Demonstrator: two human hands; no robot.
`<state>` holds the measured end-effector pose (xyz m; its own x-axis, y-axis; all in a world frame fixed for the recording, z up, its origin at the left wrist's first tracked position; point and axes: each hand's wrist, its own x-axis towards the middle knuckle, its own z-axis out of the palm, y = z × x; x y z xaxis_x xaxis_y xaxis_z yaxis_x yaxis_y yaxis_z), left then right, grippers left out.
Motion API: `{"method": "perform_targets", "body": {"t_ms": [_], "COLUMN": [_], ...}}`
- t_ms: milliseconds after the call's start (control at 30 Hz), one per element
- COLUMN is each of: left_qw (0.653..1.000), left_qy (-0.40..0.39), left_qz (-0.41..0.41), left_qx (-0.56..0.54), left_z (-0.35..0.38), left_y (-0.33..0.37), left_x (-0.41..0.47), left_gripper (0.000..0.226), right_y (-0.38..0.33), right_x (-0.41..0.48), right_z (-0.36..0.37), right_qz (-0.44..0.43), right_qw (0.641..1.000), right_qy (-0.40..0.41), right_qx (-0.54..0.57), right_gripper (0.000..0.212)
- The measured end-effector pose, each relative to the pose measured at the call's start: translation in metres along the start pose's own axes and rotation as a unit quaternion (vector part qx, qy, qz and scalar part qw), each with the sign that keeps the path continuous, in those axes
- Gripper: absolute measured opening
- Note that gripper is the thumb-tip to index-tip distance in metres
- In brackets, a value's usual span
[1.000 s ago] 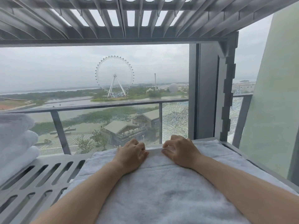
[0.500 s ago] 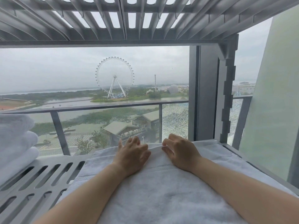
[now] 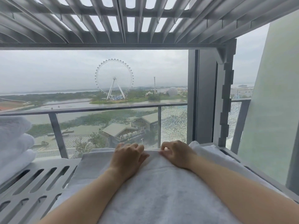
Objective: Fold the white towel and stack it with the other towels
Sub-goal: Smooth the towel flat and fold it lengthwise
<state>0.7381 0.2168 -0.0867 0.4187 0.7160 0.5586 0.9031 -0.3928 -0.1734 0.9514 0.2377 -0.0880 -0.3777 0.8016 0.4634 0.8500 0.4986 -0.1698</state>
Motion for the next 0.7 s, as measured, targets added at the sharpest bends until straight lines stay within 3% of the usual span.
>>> {"method": "perform_targets", "body": {"t_ms": [100,267,400,700], "left_qw": [0.999,0.994,0.991,0.989], "left_qy": [0.049,0.099,0.115,0.122], "left_qz": [0.015,0.044,0.051,0.060], "left_qx": [-0.012,-0.002,0.034,0.062], "left_z": [-0.002,-0.009,-0.017,-0.015], "left_y": [0.001,0.004,0.009,0.009], "left_x": [-0.001,-0.003,-0.003,-0.002], "left_gripper": [0.035,0.028,0.029,0.027], "right_y": [0.003,-0.001,-0.001,-0.004], "right_x": [-0.001,-0.003,-0.004,-0.006], "right_z": [-0.001,-0.001,-0.001,0.000], "right_qz": [0.014,-0.014,-0.051,-0.083], "right_qw": [0.999,1.000,0.998,0.993], "right_qy": [-0.020,-0.023,0.023,0.071], "right_qx": [0.024,-0.005,-0.021,-0.052], "right_gripper": [0.019,0.043,0.032,0.033]}}
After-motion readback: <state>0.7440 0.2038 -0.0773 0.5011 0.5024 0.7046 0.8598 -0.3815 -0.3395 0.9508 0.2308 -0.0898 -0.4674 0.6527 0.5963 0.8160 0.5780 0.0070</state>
